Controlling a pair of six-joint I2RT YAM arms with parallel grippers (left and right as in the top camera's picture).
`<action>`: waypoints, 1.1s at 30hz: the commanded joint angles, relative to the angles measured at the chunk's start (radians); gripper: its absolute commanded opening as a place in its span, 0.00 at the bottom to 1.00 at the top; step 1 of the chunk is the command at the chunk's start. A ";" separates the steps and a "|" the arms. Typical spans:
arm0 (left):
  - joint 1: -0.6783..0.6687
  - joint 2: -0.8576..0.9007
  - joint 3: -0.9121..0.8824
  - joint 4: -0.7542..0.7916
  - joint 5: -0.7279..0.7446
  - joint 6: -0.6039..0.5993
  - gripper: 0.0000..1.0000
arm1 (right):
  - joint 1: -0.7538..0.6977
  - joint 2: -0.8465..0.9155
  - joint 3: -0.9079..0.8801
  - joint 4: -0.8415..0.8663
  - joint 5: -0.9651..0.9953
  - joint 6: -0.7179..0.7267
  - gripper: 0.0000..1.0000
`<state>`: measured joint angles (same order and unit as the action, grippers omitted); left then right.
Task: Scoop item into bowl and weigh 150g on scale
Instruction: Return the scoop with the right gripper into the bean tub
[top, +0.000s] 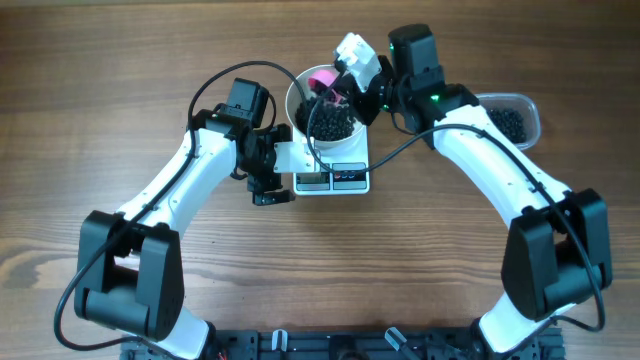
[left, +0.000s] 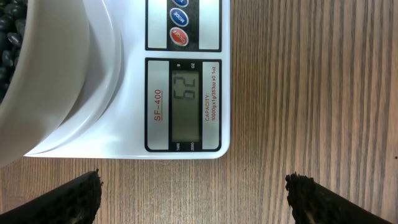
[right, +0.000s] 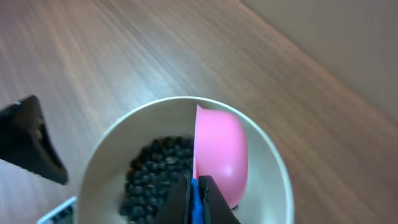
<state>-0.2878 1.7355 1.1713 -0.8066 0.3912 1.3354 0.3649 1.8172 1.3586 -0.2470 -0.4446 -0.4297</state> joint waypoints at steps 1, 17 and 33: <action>0.003 0.010 -0.009 0.000 0.020 0.019 1.00 | -0.002 -0.095 0.012 -0.002 0.051 -0.095 0.04; 0.003 0.010 -0.009 0.000 0.020 0.019 1.00 | -0.002 -0.171 0.011 -0.159 0.033 -0.332 0.04; 0.003 0.010 -0.009 0.000 0.020 0.019 1.00 | -0.484 -0.183 0.012 -0.376 -0.155 0.419 0.04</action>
<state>-0.2878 1.7355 1.1713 -0.8062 0.3912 1.3354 -0.0273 1.6501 1.3617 -0.5926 -0.5499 -0.0620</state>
